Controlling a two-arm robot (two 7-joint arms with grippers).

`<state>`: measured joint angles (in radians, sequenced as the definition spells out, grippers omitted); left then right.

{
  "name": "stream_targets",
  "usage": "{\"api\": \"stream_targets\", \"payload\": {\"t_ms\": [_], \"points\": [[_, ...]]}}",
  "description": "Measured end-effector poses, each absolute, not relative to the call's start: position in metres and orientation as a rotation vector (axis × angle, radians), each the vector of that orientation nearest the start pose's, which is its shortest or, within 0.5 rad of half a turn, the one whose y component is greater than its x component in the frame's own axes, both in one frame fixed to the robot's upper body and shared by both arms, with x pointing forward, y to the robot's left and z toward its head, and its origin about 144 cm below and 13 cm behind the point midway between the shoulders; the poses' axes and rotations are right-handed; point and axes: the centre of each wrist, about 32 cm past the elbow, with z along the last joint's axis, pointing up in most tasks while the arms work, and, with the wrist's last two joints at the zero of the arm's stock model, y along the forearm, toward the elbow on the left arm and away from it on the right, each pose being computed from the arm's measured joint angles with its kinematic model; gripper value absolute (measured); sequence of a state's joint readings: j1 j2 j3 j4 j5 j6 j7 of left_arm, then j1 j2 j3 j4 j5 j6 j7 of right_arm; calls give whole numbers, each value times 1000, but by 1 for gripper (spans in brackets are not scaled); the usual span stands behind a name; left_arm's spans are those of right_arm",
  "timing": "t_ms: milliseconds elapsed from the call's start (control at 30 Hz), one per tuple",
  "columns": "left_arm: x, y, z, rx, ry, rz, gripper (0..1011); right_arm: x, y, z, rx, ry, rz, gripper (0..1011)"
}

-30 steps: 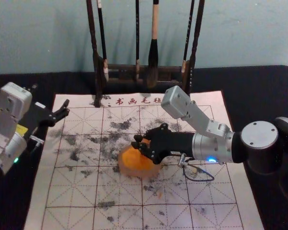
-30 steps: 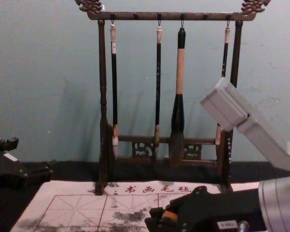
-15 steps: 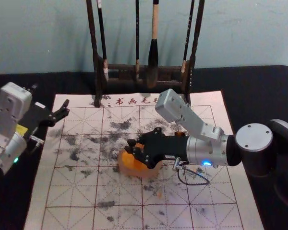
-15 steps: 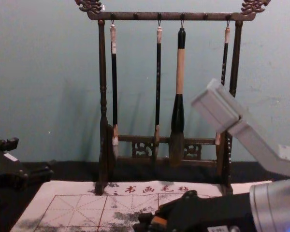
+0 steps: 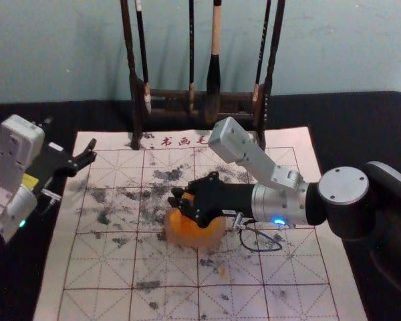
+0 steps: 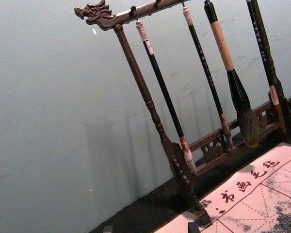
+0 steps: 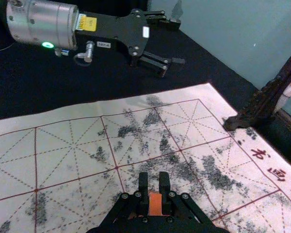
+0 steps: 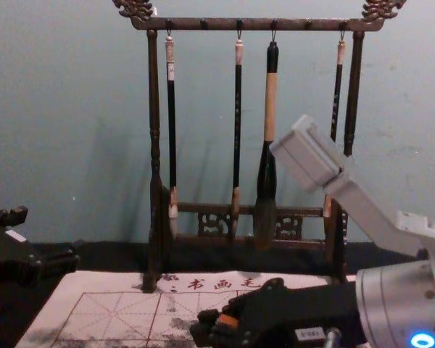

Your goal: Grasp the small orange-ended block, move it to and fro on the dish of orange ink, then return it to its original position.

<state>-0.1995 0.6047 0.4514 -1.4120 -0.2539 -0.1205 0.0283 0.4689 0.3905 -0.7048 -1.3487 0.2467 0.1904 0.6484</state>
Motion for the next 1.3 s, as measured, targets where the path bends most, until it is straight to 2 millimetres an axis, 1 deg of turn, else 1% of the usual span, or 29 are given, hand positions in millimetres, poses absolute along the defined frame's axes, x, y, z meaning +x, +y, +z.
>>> {"api": "stream_targets", "payload": {"t_ms": [233,567,1300], "points": [[489,310,1140,304,-285,1248,1001,544,-177,1176,-423,-41,-437,111],[489,310,1140,304,-285,1248,1001,546,-182,1176,-429,-49,-451,111],[489,310,1140,304,-285,1248,1001,537,-201,1178,-438,-59,-461,111]]}}
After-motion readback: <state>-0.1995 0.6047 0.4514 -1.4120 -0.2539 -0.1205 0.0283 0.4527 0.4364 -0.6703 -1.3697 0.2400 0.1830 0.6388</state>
